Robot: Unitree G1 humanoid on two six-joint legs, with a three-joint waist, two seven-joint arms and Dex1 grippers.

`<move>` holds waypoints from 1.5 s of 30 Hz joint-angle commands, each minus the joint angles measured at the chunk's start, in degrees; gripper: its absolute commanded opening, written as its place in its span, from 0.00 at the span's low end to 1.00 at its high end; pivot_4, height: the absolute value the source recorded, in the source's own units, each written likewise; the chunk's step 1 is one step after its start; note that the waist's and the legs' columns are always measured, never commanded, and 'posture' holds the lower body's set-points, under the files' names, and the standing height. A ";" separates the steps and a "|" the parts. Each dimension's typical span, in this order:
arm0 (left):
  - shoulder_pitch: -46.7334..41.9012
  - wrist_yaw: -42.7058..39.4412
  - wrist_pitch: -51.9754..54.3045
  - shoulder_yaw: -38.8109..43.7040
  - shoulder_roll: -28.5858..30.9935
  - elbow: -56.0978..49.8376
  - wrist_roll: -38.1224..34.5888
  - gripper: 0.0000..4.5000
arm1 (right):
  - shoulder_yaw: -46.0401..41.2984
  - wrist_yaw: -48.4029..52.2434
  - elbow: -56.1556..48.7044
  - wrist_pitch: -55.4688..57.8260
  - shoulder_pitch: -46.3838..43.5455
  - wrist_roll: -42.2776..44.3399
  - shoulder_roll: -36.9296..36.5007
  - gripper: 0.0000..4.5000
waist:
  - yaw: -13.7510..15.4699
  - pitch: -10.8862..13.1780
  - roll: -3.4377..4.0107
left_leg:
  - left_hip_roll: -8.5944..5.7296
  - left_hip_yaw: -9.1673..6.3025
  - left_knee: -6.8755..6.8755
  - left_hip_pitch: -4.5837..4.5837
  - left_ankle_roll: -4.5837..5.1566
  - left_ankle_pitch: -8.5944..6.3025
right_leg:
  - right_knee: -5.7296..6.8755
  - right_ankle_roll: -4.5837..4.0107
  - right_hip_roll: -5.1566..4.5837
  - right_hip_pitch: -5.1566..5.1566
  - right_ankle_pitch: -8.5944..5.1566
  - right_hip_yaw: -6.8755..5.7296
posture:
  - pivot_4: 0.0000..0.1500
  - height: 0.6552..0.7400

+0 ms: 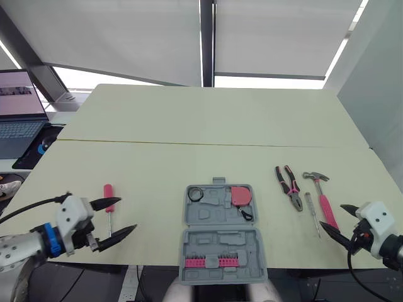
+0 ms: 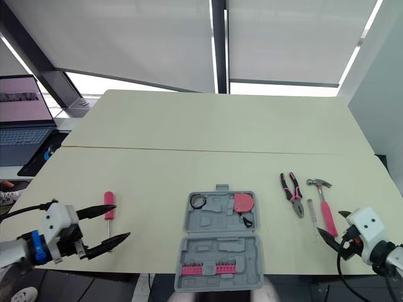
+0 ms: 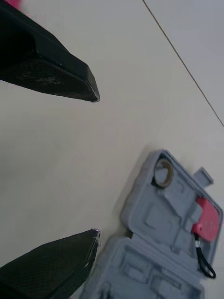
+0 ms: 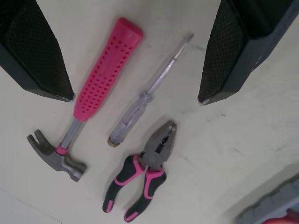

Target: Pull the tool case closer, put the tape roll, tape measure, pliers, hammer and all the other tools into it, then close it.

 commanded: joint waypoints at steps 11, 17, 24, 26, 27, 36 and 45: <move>-18.12 0.32 14.14 -17.58 0.15 -13.43 -5.74 1.00 | 13.40 -18.11 4.44 5.63 -14.06 -6.63 12.65 1.00 | -0.32 0.04 0.04 | -0.04 0.05 0.00 -0.02 -0.02 0.02 | 0.06 0.00 0.06 -0.09 0.00 -0.09 | 1.00 1.00; -23.11 1.62 18.50 -20.96 -1.08 -16.34 -7.35 1.00 | 13.05 -22.49 10.19 2.35 -15.79 -8.18 15.53 1.00 | -0.37 0.07 0.10 | -0.07 0.03 0.03 -0.08 -0.02 0.02 | 0.06 0.00 0.08 -0.10 -0.01 -0.13 | 1.00 1.00; -25.32 2.31 19.44 -23.51 -2.21 -16.52 -7.28 1.00 | 13.50 -23.49 12.98 1.65 -15.61 -7.71 16.94 1.00 | -0.79 0.07 0.11 | -0.05 0.02 0.03 -0.04 -0.02 0.02 | 0.14 0.00 0.11 -0.10 -0.01 -0.12 | 1.00 1.00; -25.57 2.55 19.30 -23.80 -2.80 -16.46 -7.44 1.00 | 13.81 -24.53 13.34 2.13 -16.37 -7.67 18.09 1.00 | -0.80 0.07 0.10 | -0.05 0.04 0.04 -0.02 -0.02 0.03 | 0.15 0.00 0.12 -0.09 -0.01 -0.11 | 1.00 1.00; -25.60 2.57 19.07 -23.92 -3.00 -16.32 -7.25 1.00 | 13.81 -24.95 13.50 2.21 -16.66 -7.55 18.70 1.00 | -0.81 0.07 0.09 | -0.05 0.03 0.04 -0.02 -0.02 0.03 | 0.15 0.00 0.12 -0.09 -0.01 -0.11 | 1.00 1.00; -23.46 2.03 16.91 -23.91 -2.61 -15.72 -6.07 1.00 | 14.05 -27.95 14.12 3.43 -17.08 -8.81 20.27 0.73 | -0.83 0.07 0.12 | -0.05 0.02 0.04 -0.02 -0.02 0.03 | 0.18 -0.02 0.12 -0.10 -0.02 -0.09 | 1.00 1.00; -21.79 2.57 15.36 -23.39 -2.91 -15.25 -5.20 1.00 | 14.72 -31.38 14.27 4.93 -18.63 -9.59 22.51 0.30 | -0.88 0.07 0.11 | -0.05 0.03 0.04 0.01 -0.02 0.03 | 0.20 -0.02 0.13 -0.09 -0.02 -0.08 | 1.00 1.00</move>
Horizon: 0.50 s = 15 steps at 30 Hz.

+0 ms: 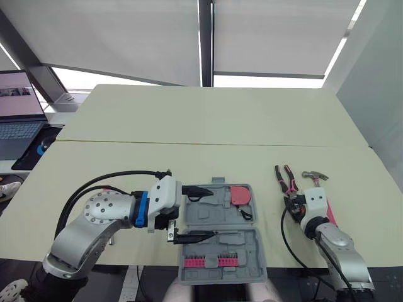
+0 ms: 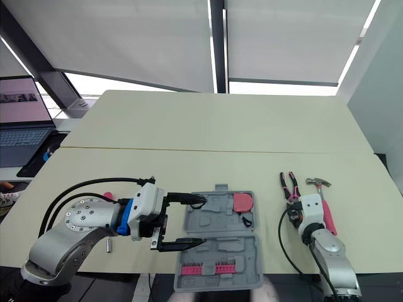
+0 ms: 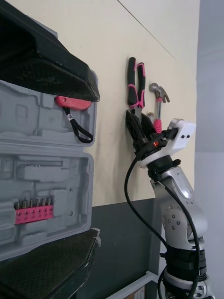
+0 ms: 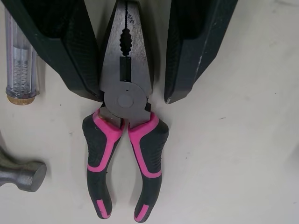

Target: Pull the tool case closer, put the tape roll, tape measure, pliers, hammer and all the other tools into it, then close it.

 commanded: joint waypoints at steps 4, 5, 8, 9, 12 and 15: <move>0.80 0.94 -1.21 2.59 0.03 -0.55 -1.06 1.00 | 0.66 -1.12 -0.39 1.08 -0.26 -0.83 0.00 0.28 | -0.03 0.00 0.00 | 0.00 0.00 0.00 0.00 0.00 0.00 | 0.00 0.00 0.00 0.00 0.00 0.00 | 1.00 1.00; 1.11 0.52 -1.14 3.55 0.64 -0.48 -1.61 1.00 | 0.78 -0.63 -0.84 0.81 -0.50 -0.63 -0.24 0.28 | -0.04 0.00 0.00 | 0.00 0.00 0.00 0.01 0.00 0.00 | 0.00 0.00 0.00 0.00 0.00 0.00 | 1.00 1.00; 1.85 -1.05 -1.85 6.20 2.44 0.41 -1.94 1.00 | 1.29 1.43 -2.62 -0.54 -0.91 -0.01 -1.22 0.28 | -0.11 0.00 0.00 | 0.01 0.00 -0.01 0.01 0.00 0.00 | 0.00 0.00 0.01 -0.01 0.00 0.00 | 1.00 1.00; 2.08 -1.59 -1.94 6.92 3.08 0.64 -2.05 1.00 | 1.58 2.01 -3.25 -1.25 -0.98 -0.32 -1.91 0.28 | -0.13 0.02 0.03 | 0.01 0.00 -0.01 0.01 0.00 0.00 | 0.01 -0.02 0.01 -0.01 -0.01 -0.01 | 1.00 1.00; 3.28 -2.95 -2.79 9.53 4.83 1.37 -2.21 1.00 | 2.09 3.80 -5.28 -3.71 -1.73 -1.42 -4.79 0.28 | -0.17 0.14 0.20 | 0.01 0.01 -0.02 0.00 0.01 0.00 | 0.01 -0.02 0.03 -0.02 -0.02 -0.02 | 1.00 1.00; 5.49 -3.55 -3.42 12.26 5.97 1.83 -2.07 1.00 | 2.26 7.08 -7.94 -3.95 -2.87 -0.61 -7.84 0.28 | -0.16 0.21 0.28 | -0.01 0.04 -0.02 -0.02 0.01 -0.01 | 0.00 -0.01 0.03 -0.05 -0.03 0.00 | 1.00 1.00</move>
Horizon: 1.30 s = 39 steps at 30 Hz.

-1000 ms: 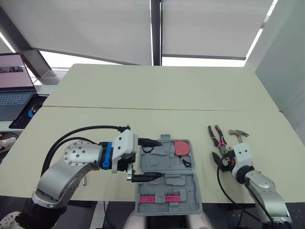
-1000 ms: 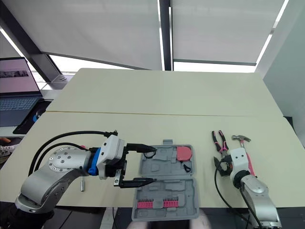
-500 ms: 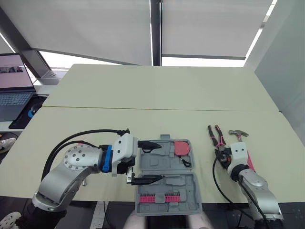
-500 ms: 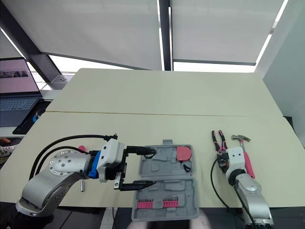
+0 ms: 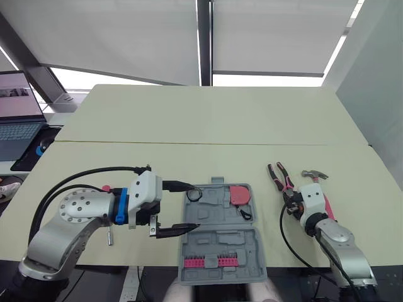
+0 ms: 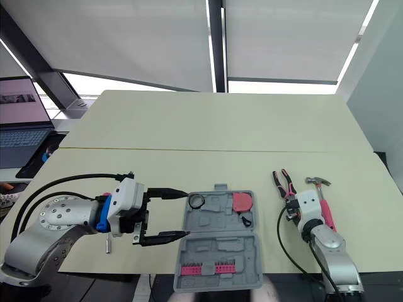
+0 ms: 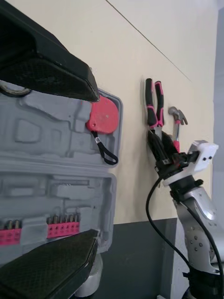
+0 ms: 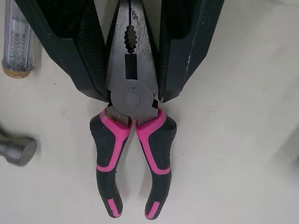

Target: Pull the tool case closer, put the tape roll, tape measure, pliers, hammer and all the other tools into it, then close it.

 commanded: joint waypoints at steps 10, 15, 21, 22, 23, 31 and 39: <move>11.16 -4.54 -3.00 11.48 6.37 0.11 0.15 1.00 | 4.52 29.93 -16.87 1.54 -10.60 6.89 -24.05 0.28 | -0.02 0.20 0.10 | 0.03 -0.10 0.00 -0.07 0.01 -0.01 | -0.08 0.00 -0.02 0.00 -0.01 -0.12 | 1.00 1.00; 14.92 -8.49 -7.31 13.29 10.06 3.99 4.23 1.00 | 12.67 43.47 -15.37 2.46 -21.07 6.51 -31.65 0.28 | -0.06 0.36 0.14 | 0.07 -0.09 -0.02 -0.05 0.02 -0.01 | -0.10 -0.04 -0.01 0.01 -0.03 -0.20 | 1.00 1.00; 15.85 -8.39 -11.39 12.66 9.32 5.90 7.13 1.00 | 21.37 48.12 -11.81 3.19 -30.66 2.39 -29.64 0.28 | 0.09 0.44 0.03 | 0.04 -0.17 0.00 -0.25 0.01 -0.01 | -0.20 -0.07 -0.11 -0.07 -0.04 -0.28 | 1.00 1.00; 16.33 -8.01 -11.34 12.47 8.98 5.80 7.28 1.00 | 23.25 48.77 -11.49 2.80 -31.20 1.02 -29.36 0.28 | 0.22 0.44 0.03 | 0.02 -0.19 0.00 -0.30 0.00 0.00 | -0.20 -0.07 -0.14 -0.11 -0.04 -0.28 | 1.00 1.00; 16.78 -7.73 -11.33 12.35 8.70 5.65 7.36 1.00 | 24.85 49.08 -11.14 2.75 -31.72 -0.18 -28.91 0.28 | 0.26 0.44 0.03 | 0.01 -0.24 0.01 -0.37 -0.01 0.00 | -0.24 -0.07 -0.16 -0.15 -0.04 -0.31 | 1.00 1.00; 16.84 -6.25 -12.84 10.71 7.69 6.00 9.30 1.00 | 31.98 48.97 -8.44 5.61 -36.76 -4.04 -20.26 0.28 | -0.06 0.45 0.03 | 0.04 -0.23 0.01 -0.39 -0.03 0.00 | -0.15 -0.08 -0.16 -0.25 -0.03 -0.28 | 1.00 1.00; 15.50 -4.97 -12.28 9.50 7.02 5.79 9.06 1.00 | 35.56 47.67 -4.80 5.83 -38.03 -7.58 -14.83 0.28 | 0.16 0.45 0.03 | -0.04 -0.23 0.02 -0.44 -0.06 0.02 | -0.16 -0.09 -0.20 -0.30 -0.03 -0.30 | 1.00 1.00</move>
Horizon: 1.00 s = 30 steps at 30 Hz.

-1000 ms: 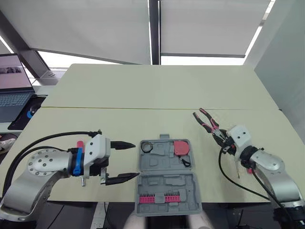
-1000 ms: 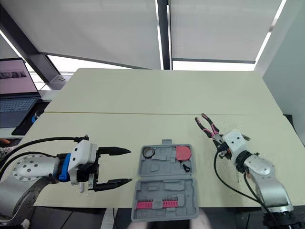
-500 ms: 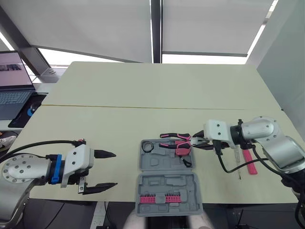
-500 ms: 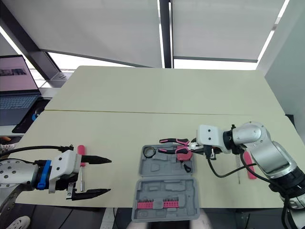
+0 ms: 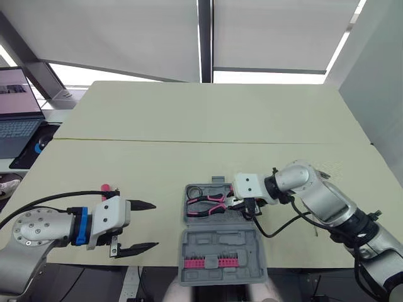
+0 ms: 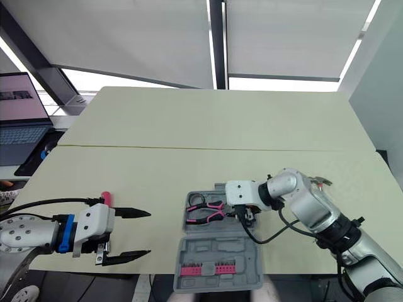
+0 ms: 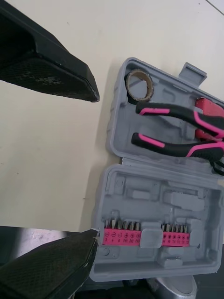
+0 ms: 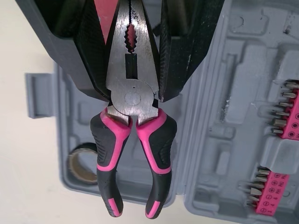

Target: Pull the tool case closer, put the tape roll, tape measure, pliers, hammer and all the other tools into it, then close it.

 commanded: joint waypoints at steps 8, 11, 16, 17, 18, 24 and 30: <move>-0.73 1.25 2.05 -0.18 -0.51 -1.93 -1.83 1.00 | -0.20 -0.47 1.56 0.25 -0.68 -1.95 2.86 0.28 | -0.06 0.00 0.00 | 0.04 -0.03 -0.01 0.01 0.00 0.00 | 0.03 0.00 0.02 -0.01 0.00 -0.02 | 1.00 1.00; -2.34 2.41 5.60 -0.94 -0.98 -3.51 -3.90 1.00 | 0.38 -0.23 3.25 0.20 -0.81 -2.60 3.58 0.28 | -0.05 0.00 0.00 | 0.04 -0.04 0.00 0.01 0.00 0.00 | 0.04 0.00 0.03 0.00 0.00 -0.02 | 1.00 1.00; -3.36 2.62 5.99 -2.30 -0.86 -3.78 -3.08 1.00 | 1.31 0.19 5.48 -0.60 -0.90 -3.62 4.24 0.28 | -0.12 0.00 0.00 | 0.03 -0.01 0.00 0.01 -0.04 0.02 | 0.05 0.00 0.02 -0.02 0.00 -0.01 | 1.00 1.00; -3.38 2.58 6.01 -2.43 -0.80 -3.75 -2.99 1.00 | 1.58 0.11 6.00 -0.77 -0.96 -3.78 4.49 0.28 | -0.12 0.00 0.00 | 0.03 -0.01 -0.01 0.02 -0.07 0.04 | 0.06 0.00 0.02 -0.02 0.00 -0.01 | 1.00 1.00; -3.37 2.58 6.00 -2.59 -0.73 -3.76 -2.87 1.00 | 1.73 -0.12 6.50 -1.03 -1.00 -3.95 4.81 0.28 | -0.12 0.00 0.00 | 0.04 -0.02 0.00 0.02 -0.07 0.04 | 0.08 0.00 0.03 -0.03 0.00 -0.01 | 1.00 1.00; -3.33 2.54 6.17 -3.53 -0.59 -4.15 -2.60 1.00 | 2.00 -0.12 7.61 -1.08 -0.86 -4.28 6.00 0.28 | -0.14 0.00 0.00 | 0.04 -0.01 -0.01 0.03 -0.06 0.03 | 0.11 0.00 0.04 -0.04 0.00 -0.01 | 1.00 1.00; -4.03 2.83 6.06 -4.95 -0.65 -4.47 -2.17 1.00 | 1.22 -0.54 9.17 1.92 -1.03 -4.24 6.99 0.28 | -0.14 0.00 0.00 | 0.04 -0.02 -0.01 0.03 -0.06 0.03 | 0.11 0.00 0.03 -0.04 0.00 -0.01 | 1.00 1.00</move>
